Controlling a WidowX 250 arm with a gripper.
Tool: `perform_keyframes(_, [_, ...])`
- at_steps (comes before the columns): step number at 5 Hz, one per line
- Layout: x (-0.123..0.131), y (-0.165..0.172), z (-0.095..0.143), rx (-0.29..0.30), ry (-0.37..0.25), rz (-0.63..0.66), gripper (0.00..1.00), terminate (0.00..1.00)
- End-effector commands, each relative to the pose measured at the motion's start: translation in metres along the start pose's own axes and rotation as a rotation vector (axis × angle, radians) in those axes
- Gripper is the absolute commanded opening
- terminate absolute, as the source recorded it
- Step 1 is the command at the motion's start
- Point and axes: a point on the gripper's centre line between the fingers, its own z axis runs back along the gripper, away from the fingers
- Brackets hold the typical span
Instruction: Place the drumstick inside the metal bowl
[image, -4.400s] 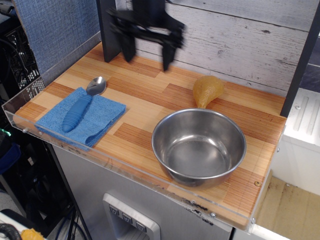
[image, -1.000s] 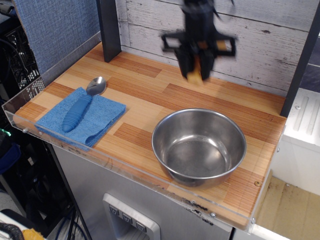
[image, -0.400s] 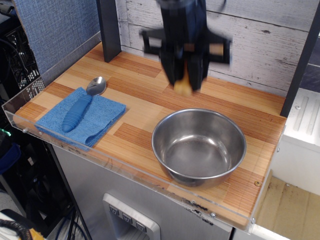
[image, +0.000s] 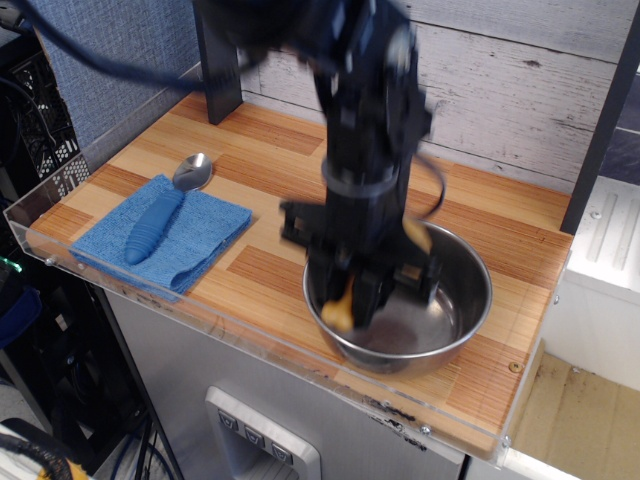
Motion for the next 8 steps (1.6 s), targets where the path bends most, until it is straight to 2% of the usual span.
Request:
perform_keyframes(1, [0.000, 0.006, -0.028, -0.013, 0.055, -0.013, 0.00, 0.00])
perform_keyframes(2, [0.007, 0.011, -0.016, -0.034, 0.048, -0.020, 1.00, 0.00])
perform_keyframes(4, [0.018, 0.019, 0.065, -0.107, -0.166, -0.053, 1.00, 0.00])
perform_keyframes(5, [0.016, 0.032, 0.107, -0.102, -0.253, -0.028, 1.00, 0.00])
perform_keyframes(6, [0.015, 0.057, 0.136, -0.063, -0.274, 0.039, 1.00, 0.00])
perform_keyframes(7, [0.020, 0.081, 0.142, 0.015, -0.236, 0.109, 1.00, 0.00])
perform_keyframes(8, [0.025, 0.093, 0.134, 0.044, -0.187, 0.128, 1.00, 0.00])
